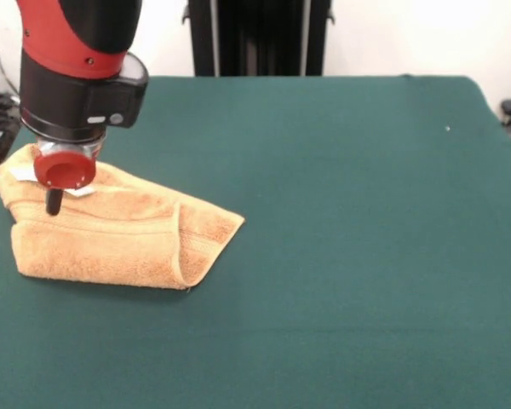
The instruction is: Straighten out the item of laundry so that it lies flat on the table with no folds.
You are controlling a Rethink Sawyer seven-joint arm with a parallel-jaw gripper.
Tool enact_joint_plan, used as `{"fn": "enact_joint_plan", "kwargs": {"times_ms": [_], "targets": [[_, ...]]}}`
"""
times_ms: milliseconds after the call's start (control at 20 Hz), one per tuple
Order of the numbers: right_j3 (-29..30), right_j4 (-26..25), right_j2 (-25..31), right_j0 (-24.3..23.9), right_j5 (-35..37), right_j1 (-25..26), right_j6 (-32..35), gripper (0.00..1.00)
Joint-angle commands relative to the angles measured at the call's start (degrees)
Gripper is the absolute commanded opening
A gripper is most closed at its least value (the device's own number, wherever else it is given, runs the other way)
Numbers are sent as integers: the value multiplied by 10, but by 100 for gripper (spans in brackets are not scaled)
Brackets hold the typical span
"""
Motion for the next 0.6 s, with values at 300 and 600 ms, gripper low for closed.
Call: {"fn": "enact_joint_plan", "kwargs": {"times_ms": [300,600], "targets": [[52,33,161,-43,89,-4,-120,0],[91,65,216,-82,39,-16,-88,0]]}}
